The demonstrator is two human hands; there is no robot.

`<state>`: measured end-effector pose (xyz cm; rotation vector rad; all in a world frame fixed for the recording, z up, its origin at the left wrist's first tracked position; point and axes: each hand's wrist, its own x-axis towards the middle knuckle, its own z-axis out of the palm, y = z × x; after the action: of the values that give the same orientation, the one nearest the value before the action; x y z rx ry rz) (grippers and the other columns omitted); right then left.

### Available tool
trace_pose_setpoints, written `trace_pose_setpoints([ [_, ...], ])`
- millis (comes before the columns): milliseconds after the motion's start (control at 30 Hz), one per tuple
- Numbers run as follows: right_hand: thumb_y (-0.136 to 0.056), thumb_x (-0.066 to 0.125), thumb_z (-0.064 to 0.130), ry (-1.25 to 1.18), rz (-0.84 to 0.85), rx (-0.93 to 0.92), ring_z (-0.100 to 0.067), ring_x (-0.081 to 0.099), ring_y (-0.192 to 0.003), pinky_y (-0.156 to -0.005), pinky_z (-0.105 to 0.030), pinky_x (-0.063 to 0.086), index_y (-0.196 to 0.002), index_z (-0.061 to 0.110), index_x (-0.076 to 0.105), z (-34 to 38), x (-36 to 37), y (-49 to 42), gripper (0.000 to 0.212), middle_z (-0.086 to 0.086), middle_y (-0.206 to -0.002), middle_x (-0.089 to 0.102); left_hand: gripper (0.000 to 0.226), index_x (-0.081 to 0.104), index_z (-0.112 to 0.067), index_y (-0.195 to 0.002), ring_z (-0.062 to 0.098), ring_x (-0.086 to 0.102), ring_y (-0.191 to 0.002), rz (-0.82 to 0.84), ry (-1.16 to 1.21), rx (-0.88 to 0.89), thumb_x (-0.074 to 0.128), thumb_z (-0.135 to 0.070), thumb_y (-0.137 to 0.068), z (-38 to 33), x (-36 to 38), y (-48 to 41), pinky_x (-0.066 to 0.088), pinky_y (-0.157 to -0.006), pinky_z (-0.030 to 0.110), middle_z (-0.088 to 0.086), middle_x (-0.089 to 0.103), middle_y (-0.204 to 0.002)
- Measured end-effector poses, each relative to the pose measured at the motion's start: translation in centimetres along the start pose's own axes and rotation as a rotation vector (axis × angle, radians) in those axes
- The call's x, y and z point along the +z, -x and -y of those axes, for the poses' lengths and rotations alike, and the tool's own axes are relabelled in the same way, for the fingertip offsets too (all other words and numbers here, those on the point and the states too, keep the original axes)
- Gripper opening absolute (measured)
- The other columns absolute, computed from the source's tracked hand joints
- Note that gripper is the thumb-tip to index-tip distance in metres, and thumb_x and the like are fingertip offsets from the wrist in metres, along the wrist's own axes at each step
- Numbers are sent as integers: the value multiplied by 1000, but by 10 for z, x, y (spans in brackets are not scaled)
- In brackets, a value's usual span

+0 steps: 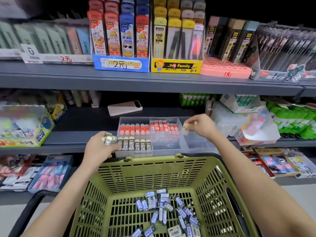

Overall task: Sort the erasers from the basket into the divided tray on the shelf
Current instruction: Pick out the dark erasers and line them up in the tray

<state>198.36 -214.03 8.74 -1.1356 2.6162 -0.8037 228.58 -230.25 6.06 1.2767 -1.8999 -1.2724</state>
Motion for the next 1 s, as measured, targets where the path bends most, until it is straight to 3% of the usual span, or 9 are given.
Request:
trace_pose_setpoints([
  [67, -85, 67, 23, 43, 131, -14, -13, 61, -71, -68, -28, 48, -98, 16, 75, 4, 1, -2, 17, 6, -88, 67, 22, 61, -13, -78, 10, 55, -44, 11, 23, 9, 75, 1, -69, 0, -1, -1, 47, -46, 28, 1, 67, -62],
  [200, -92, 55, 21, 109, 258, -21, -15, 63, -90, -81, -37, 53, -102, 15, 73, 7, 0, -4, 21, 4, -102, 69, 23, 62, -11, -77, 12, 53, -43, -9, 45, 9, 72, 6, -67, 0, -3, -5, 47, -47, 28, 2, 65, -58],
  [300, -93, 54, 19, 40, 270, -31, -13, 61, -88, -73, -28, 49, -100, 10, 73, 8, 2, -7, 22, 2, -97, 68, 22, 61, -9, -76, 10, 50, -38, -25, 45, 0, 71, 7, -67, 1, -7, -5, 45, -46, 26, 0, 62, -51],
  [500, -92, 57, 35, -678, -22, 248, -17, 54, -61, -43, -21, 41, -70, 9, 64, 5, -1, -13, 34, -6, -71, 64, 20, 58, -12, -77, 17, 52, -46, -61, -159, 21, 75, -4, -70, -3, -17, -6, 39, -48, 26, 2, 63, -59],
  [600, -91, 57, 36, -1084, 84, 501, -20, 61, -79, -53, -27, 48, -88, 10, 59, 2, -6, -16, 26, -10, -85, 65, 24, 54, -17, -78, 3, 47, -61, -200, -344, 153, 77, -15, -73, -11, -22, -4, 31, -50, 21, -9, 56, -67],
  [700, -92, 52, 4, -1276, 278, 481, -23, 58, -91, -62, -27, 54, -96, 6, 60, -2, -13, -14, 10, -14, -100, 58, 24, 54, -19, -79, 1, 46, -61, -274, -312, 229, 77, -16, -73, -28, -23, -3, 29, -50, 19, -13, 53, -66],
  [800, -84, 52, -16, -1034, 204, 352, -29, 59, -96, -69, -27, 59, -106, -5, 56, -1, -10, -13, 25, -21, -112, 55, 28, 52, -26, -74, 9, 53, -56, -210, -197, 239, 78, -16, -73, -47, -14, 1, 35, -47, 24, -8, 60, -66],
  [900, -72, 75, -2, -375, -40, 132, -26, 61, -95, -83, -33, 53, -108, -3, 61, -1, -12, -17, 38, -15, -105, 63, 23, 57, -19, -75, 9, 51, -43, -98, -40, 189, 77, -10, -71, -57, 4, 4, 40, -39, 17, -1, 62, -62],
  [1000, -68, 80, 13, -51, -22, -39, -22, 65, -93, -82, -32, 52, -99, 6, 70, 5, -9, -19, 33, -9, -98, 71, 22, 59, -10, -82, 10, 50, -41, 42, 163, 78, 76, -1, -72, -64, 21, 7, 41, -39, 21, 4, 60, -60],
])
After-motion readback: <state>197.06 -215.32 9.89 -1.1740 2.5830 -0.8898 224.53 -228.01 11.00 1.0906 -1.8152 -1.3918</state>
